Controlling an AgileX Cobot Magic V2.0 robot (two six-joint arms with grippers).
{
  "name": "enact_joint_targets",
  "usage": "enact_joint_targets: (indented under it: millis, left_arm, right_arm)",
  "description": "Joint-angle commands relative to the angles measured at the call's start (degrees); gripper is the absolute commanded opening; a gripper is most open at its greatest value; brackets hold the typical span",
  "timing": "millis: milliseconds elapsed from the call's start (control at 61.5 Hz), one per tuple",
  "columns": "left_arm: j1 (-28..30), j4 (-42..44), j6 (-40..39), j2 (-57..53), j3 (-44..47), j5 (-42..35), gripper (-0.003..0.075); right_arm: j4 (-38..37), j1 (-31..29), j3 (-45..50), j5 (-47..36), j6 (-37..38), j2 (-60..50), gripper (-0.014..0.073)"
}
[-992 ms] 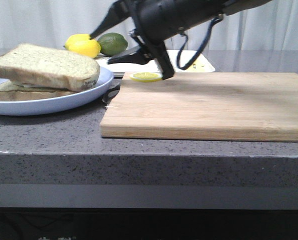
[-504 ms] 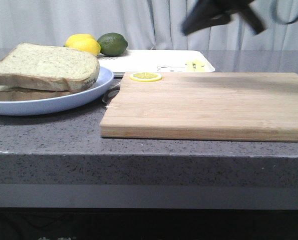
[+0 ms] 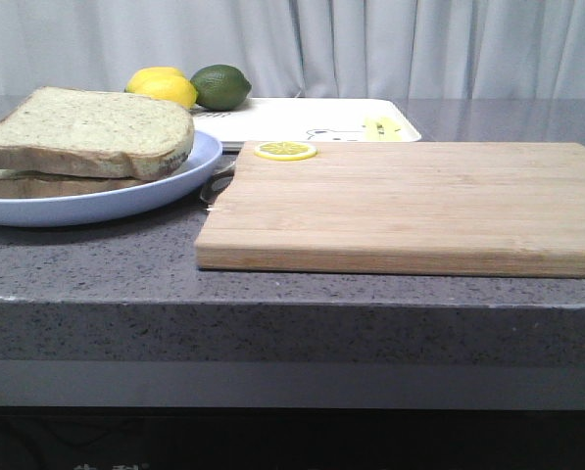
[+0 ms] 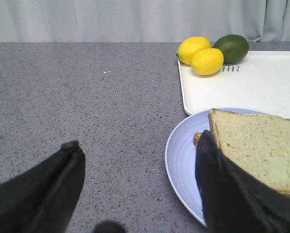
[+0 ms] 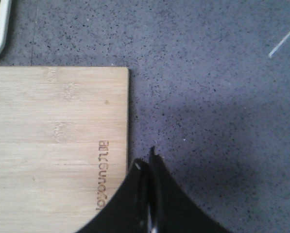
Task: Place bread and move sandwich to tray
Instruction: 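Withdraw the right gripper up and away from the plate, then grasp the rim of the blue plate with the left gripper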
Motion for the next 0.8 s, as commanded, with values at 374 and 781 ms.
enact_joint_targets:
  millis: [374, 781]
  left_arm:
    - [-0.25, -0.36, -0.07, 0.31, -1.66, -4.33, 0.0472]
    - [-0.25, -10.31, -0.5, 10.06, -8.79, 6.72, 0.0472]
  right_arm:
    - [0.65, 4.61, 40.81, -37.56, 0.01, -36.71, -0.006]
    - [0.72, 4.61, 49.94, -44.94, 0.07, -53.83, -0.006]
